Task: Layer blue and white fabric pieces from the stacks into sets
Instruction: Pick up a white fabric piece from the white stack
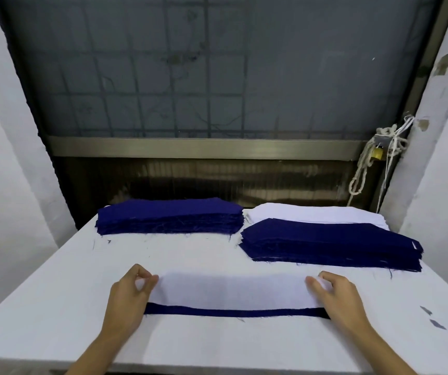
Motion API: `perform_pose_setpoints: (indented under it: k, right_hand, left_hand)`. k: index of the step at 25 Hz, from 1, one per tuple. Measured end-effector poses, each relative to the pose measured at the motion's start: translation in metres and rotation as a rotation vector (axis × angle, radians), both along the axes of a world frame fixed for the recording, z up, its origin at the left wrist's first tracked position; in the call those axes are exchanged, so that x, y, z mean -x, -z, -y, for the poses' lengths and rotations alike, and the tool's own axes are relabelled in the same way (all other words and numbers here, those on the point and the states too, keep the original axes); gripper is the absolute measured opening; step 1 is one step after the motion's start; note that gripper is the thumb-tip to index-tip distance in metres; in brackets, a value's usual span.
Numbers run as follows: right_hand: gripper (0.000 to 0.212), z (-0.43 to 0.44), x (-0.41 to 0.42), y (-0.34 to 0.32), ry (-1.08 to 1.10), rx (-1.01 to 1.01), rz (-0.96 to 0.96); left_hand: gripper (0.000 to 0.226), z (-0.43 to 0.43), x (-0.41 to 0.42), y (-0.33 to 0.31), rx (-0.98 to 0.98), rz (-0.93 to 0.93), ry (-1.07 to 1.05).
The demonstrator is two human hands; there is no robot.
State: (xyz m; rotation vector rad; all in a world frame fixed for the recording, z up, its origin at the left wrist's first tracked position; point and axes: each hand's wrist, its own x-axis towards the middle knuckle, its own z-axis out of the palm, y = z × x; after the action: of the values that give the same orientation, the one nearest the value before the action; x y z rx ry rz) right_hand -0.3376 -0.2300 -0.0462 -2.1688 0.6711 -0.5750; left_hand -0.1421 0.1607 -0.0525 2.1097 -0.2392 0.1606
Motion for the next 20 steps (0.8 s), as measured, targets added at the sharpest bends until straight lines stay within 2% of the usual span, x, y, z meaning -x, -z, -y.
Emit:
perform_pose_setpoints:
  k: [10, 20]
  right_hand:
    - [0.028, 0.0010, -0.0033, 0.0071, 0.064, 0.181, -0.040]
    - [0.031, 0.0018, -0.0027, 0.0096, 0.060, 0.205, -0.050]
  left_hand:
    - [0.018, 0.0035, -0.0050, 0.0037, -0.072, 0.074, -0.043]
    - [0.020, 0.0048, -0.0057, 0.0052, -0.116, 0.081, -0.036]
